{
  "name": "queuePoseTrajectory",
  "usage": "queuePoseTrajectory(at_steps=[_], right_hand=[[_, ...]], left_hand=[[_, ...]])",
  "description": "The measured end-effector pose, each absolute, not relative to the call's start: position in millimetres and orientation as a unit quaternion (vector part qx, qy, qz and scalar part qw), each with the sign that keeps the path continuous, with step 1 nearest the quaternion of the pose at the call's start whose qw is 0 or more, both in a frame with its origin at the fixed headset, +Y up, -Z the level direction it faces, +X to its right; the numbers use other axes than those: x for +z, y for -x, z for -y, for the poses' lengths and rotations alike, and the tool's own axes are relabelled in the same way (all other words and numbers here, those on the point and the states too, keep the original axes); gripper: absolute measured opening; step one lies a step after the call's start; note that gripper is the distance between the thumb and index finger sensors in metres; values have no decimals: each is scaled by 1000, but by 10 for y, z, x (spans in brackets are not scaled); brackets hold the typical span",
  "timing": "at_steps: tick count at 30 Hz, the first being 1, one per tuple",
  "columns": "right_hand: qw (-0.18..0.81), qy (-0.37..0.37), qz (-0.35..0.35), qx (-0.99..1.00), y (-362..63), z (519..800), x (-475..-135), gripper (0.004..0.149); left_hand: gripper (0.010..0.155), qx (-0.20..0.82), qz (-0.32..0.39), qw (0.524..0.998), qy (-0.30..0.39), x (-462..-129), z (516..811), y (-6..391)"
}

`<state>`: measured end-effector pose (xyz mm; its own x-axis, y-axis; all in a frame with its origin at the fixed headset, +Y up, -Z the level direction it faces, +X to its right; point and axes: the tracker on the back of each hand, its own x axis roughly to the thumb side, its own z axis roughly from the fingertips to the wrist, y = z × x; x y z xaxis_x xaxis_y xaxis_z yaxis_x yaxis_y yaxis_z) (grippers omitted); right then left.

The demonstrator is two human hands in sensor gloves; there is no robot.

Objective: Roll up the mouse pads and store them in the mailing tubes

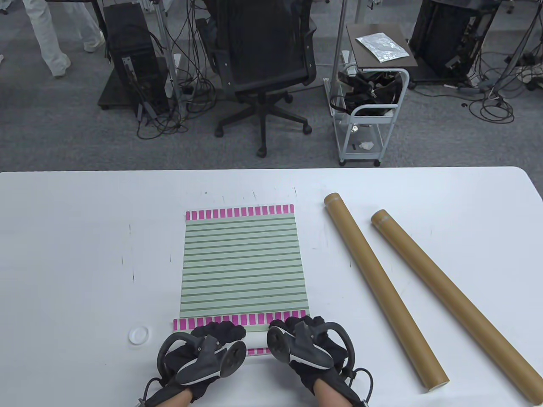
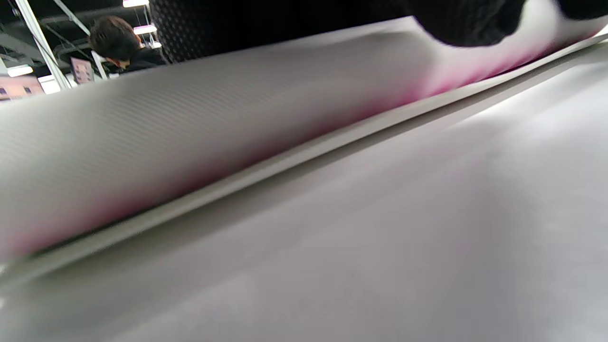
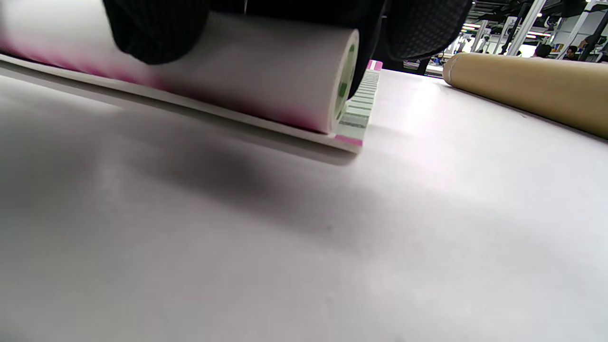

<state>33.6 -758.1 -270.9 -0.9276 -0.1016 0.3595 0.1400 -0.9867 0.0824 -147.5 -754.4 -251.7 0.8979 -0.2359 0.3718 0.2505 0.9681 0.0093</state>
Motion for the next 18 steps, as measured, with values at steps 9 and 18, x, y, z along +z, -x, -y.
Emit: queuePoseTrajectory(at_steps=[9,18], right_hand=[[62,203,82,-974,-322,7558,-2665,56],[9,199,75,-977,-416,7542,-2624,57]], left_hand=[[59,-121,196,972,38,-2500,7542,1506],[53,-102,203,973,43,-2459,7519,1535]])
